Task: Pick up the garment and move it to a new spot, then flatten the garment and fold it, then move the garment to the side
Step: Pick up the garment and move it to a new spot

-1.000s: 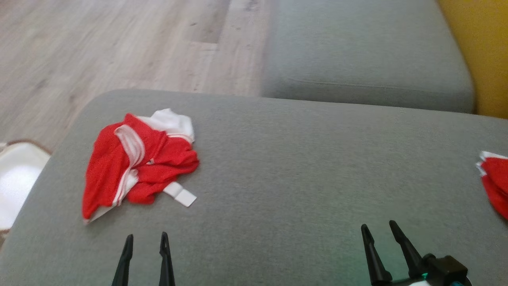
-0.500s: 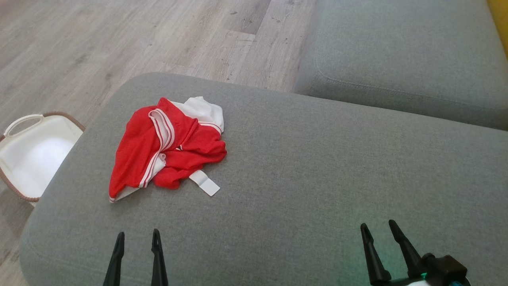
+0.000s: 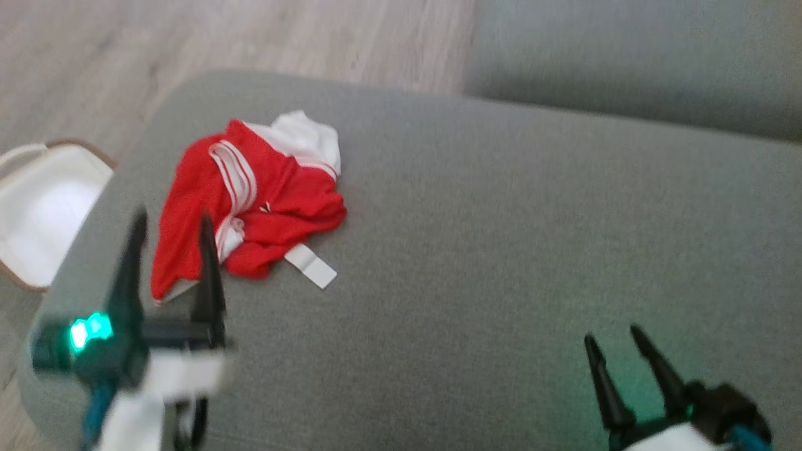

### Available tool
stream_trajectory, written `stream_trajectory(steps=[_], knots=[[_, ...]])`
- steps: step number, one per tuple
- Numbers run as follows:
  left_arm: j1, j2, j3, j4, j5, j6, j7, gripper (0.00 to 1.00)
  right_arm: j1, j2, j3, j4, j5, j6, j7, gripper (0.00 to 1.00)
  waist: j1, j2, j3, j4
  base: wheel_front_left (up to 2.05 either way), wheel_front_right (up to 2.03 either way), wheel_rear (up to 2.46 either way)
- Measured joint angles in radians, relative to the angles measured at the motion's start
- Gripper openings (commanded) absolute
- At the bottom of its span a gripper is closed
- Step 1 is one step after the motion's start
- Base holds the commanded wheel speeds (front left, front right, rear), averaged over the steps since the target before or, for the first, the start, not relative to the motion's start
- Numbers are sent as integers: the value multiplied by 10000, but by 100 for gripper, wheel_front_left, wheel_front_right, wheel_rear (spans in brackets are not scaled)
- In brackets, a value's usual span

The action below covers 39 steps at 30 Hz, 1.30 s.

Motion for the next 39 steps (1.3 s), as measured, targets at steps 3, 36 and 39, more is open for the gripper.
stream_trajectory(steps=[3, 36, 39], knots=[[-1941, 268, 42, 709, -2, -368, 31, 100, -626, -443, 2, -157, -73, 0, 0, 100, 2, 0, 655, -47, 0, 0, 0], [-10453, 194, 372, 11789, -1626, -690, 2938, 0, -1896, -3030, -819, -2046, -242, 0, 134, 100, 0, 0, 4599, -260, 0, 0, 0], [-10721, 320, 213, 11806, -1565, -880, 2286, 0, -1923, -2882, -738, -1824, -240, 0, 127, 100, 0, -1, 4327, -329, 0, 0, 0]])
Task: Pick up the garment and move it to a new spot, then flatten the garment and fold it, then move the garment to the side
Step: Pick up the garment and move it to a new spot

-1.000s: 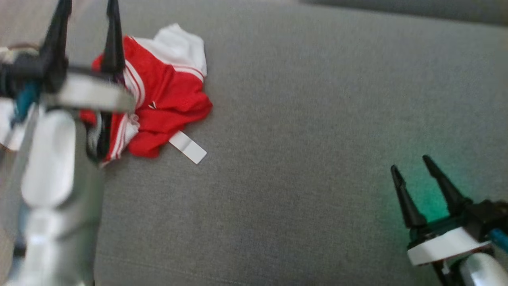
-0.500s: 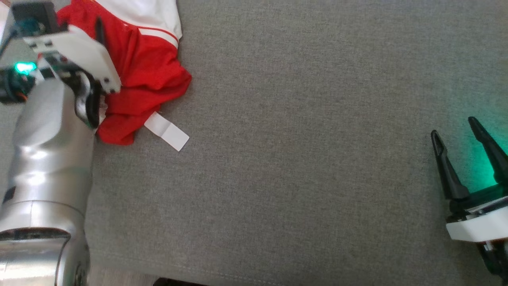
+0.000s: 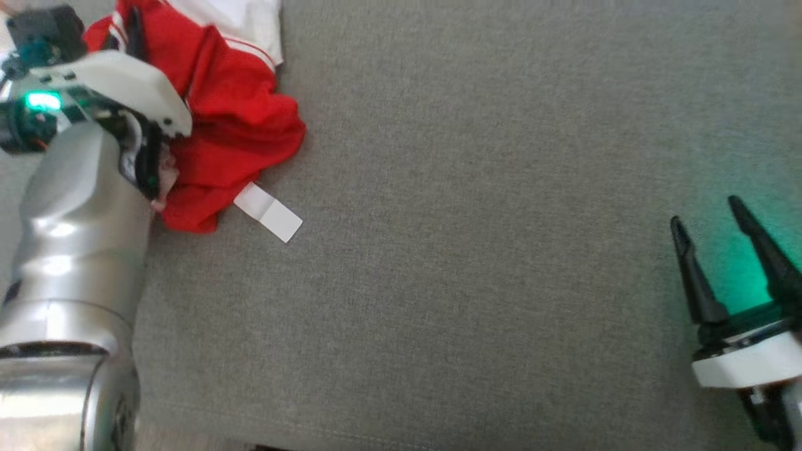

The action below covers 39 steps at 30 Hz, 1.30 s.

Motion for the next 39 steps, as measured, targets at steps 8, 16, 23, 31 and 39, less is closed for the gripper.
stream_trajectory(steps=[8, 16, 23, 31, 39], knots=[[-517, 326, -894, -435, 339, -328, -980, 0, -49, 1095, 537, 926, 109, 0, -117, 100, -2, 0, -1380, -499, 0, 0, 0], [-526, 585, -2514, -2008, 115, -405, -1076, 0, 145, 2121, 594, 1101, 192, 0, -123, 100, -3, 1, -2996, -1666, 0, 0, 0], [-492, 792, -3559, -4000, -930, -407, -449, 0, 810, 2489, 648, 1147, 190, 0, -127, 100, -3, 1, -3983, -3154, 0, 0, 0], [438, 796, -4082, -5432, -1590, -407, 27, 0, 827, 2631, 658, 1089, 190, 0, -127, 100, -2, 1, -4468, -4697, 0, 0, 0], [3875, 211, -4577, -5496, -2209, -242, -247, 0, 819, 2798, 642, 1022, 190, 0, -128, 100, 1, 1, -4146, -5289, 0, 0, 0]])
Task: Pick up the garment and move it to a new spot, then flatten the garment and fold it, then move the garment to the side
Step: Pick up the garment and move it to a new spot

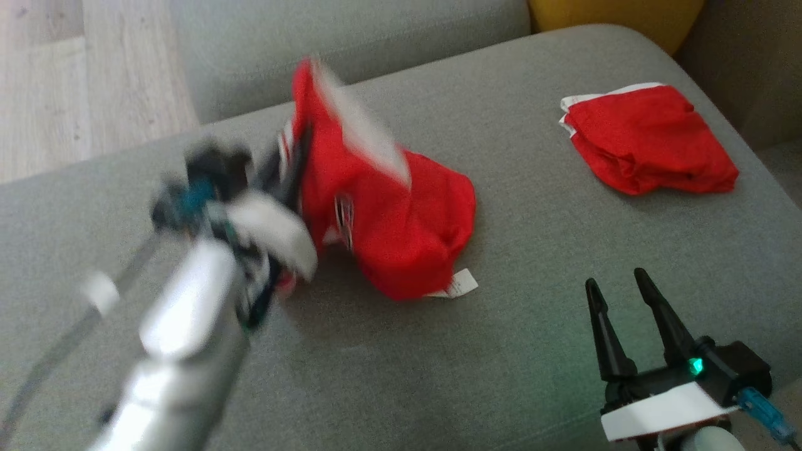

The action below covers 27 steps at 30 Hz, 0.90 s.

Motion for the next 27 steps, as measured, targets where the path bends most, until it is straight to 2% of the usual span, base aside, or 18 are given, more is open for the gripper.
stream_trajectory(steps=[4, 8, 9, 10, 11, 17, 21, 27], knots=[[1804, -385, -265, 445, -159, 278, -617, 0, -36, 130, -42, -42, 0, 0, 0, 100, 0, 0, 325, 0, 0, 0, 0], [2584, -729, -525, 1034, -79, 560, -1365, 0, -106, 140, -148, -65, 0, 0, 0, 100, 0, 0, 599, 173, 0, 0, 0], [2589, -786, -562, 1135, -35, 604, -1521, 32, -166, 146, -148, -65, 0, 0, 0, 100, 0, 0, 653, 240, 0, 0, 0], [2565, -826, -554, 1206, -25, 671, -1624, 91, -245, 148, -138, -65, 0, 0, 0, 100, 0, 0, 706, 304, 0, 0, 0], [2531, -849, -548, 1285, -25, 727, -1703, 100, -322, 148, -123, -56, 0, 0, 0, 100, 1, 0, 743, 366, 0, 0, 0], [2643, -970, -121, 665, 33, 1112, -1960, 100, -540, 161, -33, 173, 21, 0, 0, 100, 0, 0, 547, 754, 0, 0, 0], [3525, -1055, 431, -949, 506, 1436, -1965, 100, -479, 261, -82, 293, 100, 0, 0, 100, -1, 0, 162, 1124, 0, 0, 0], [5901, -1039, 1457, -3225, 1241, 1969, -1965, 100, 73, 487, -399, 424, 100, 0, 0, 100, -3, 0, -391, 1866, 0, 0, 0]])
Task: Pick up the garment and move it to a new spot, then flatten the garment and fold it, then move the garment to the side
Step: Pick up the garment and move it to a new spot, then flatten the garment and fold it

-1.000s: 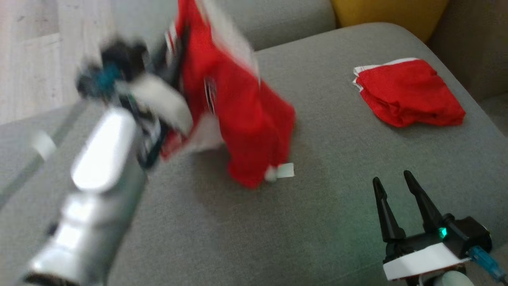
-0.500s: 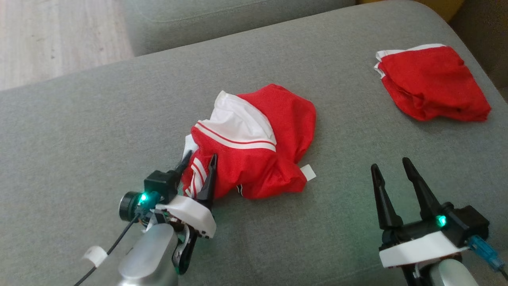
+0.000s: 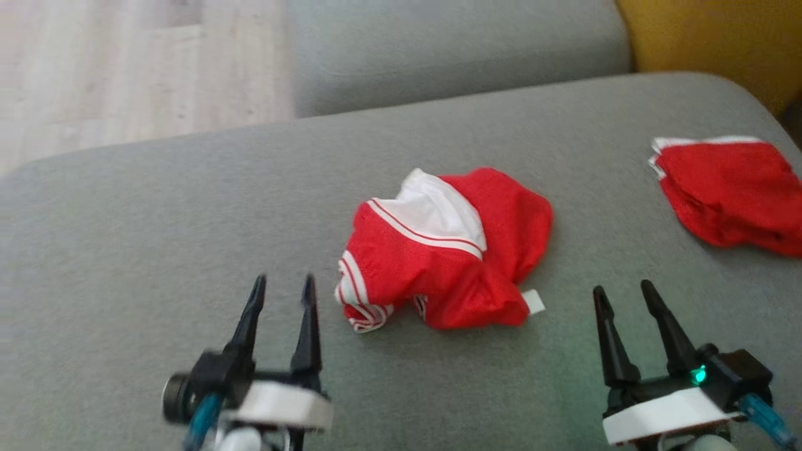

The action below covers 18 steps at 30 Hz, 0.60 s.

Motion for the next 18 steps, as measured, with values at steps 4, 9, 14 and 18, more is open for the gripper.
stream_trajectory(steps=[4, 9, 14, 18], knots=[[1263, 13, 349, -1206, 704, 140, 0, 100, 193, 48, -397, 15, -15, 0, 0, 100, 0, 0, -323, 482, 0, 0, 0], [2603, 10, 518, -2042, 1195, 140, -29, 100, 836, 151, -738, 36, -121, 0, 0, 100, -1, 0, -785, 900, 0, 0, 0], [3479, -2, 673, -2347, 1453, 10, -29, 100, 1448, 307, -867, 50, -159, 0, 0, 100, 0, 0, -1178, 1180, 0, 0, 0], [3632, 0, 744, -2341, 1827, -125, -27, 100, 1646, 359, -830, 88, -211, 0, 0, 100, 0, 0, -1423, 1283, 0, 0, 0]])
